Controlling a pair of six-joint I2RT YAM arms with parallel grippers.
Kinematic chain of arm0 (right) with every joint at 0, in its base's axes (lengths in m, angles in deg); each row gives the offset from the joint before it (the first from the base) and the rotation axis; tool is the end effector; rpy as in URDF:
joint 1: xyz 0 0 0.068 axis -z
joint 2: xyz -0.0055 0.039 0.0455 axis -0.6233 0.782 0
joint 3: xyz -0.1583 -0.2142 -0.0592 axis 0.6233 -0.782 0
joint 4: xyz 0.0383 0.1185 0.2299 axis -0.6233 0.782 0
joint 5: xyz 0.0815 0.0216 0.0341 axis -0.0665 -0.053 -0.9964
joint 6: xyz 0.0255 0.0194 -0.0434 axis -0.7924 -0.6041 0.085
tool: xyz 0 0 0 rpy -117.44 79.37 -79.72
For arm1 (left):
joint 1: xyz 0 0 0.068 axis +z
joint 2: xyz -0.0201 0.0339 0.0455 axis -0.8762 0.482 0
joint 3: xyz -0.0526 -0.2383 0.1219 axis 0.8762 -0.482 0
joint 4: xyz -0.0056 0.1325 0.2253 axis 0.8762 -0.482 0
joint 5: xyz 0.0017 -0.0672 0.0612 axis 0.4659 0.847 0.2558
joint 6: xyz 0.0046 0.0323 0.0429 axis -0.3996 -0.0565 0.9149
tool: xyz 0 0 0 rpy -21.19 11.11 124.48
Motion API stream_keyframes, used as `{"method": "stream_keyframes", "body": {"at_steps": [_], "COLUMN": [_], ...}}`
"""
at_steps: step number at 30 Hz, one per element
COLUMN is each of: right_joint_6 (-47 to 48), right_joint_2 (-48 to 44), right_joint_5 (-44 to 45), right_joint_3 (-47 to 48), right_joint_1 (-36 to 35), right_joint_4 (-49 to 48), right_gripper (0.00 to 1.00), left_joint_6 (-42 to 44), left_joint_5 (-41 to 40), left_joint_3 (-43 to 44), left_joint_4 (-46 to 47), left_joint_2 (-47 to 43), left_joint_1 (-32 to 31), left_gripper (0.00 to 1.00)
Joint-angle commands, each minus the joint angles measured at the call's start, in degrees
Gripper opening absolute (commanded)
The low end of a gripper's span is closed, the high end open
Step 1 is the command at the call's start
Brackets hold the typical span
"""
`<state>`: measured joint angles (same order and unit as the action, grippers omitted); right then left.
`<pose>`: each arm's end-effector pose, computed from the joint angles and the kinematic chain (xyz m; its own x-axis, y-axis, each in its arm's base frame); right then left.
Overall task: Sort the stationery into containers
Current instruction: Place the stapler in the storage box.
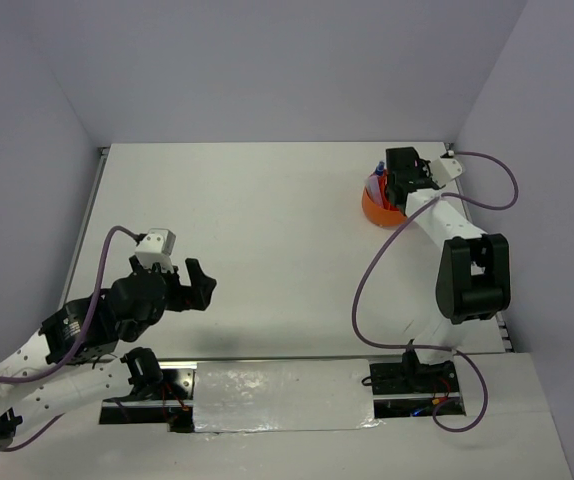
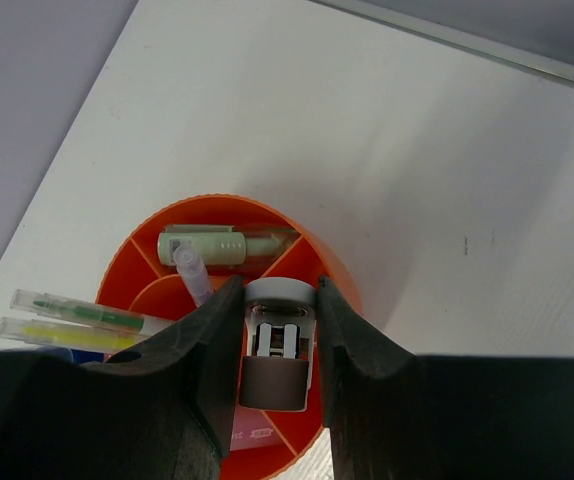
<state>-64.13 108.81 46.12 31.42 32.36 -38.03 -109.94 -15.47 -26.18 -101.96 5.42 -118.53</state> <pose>0.3650 0.0133 0.2566 -0.0318 0.5533 -0.8324 0.8266 0.4827 0.2893 0.0729 -0.0764 0.3397 -0.4799 -0.2772 -0.8324 0.1443 0.9109 -0.3866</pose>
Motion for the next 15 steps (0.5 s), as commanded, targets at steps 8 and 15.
{"method": "stream_keyframes", "body": {"at_steps": [8, 15], "right_joint_6": [2.7, 3.5], "right_joint_2": [-0.1, -2.1], "right_joint_5": [-2.0, -3.1], "right_joint_3": [-2.4, -4.3], "right_joint_1": [0.7, 0.7], "right_joint_4": [-8.3, -8.9], "right_gripper": [0.38, 0.75], "left_joint_6": [2.5, 2.6], "left_joint_5": [2.2, 2.2], "left_joint_3": [-0.5, -0.7], "left_joint_4": [3.2, 3.3], "left_joint_2": [-0.1, -0.8], "left_joint_1": [-0.3, -0.3], "left_gripper": [0.99, 0.99]}}
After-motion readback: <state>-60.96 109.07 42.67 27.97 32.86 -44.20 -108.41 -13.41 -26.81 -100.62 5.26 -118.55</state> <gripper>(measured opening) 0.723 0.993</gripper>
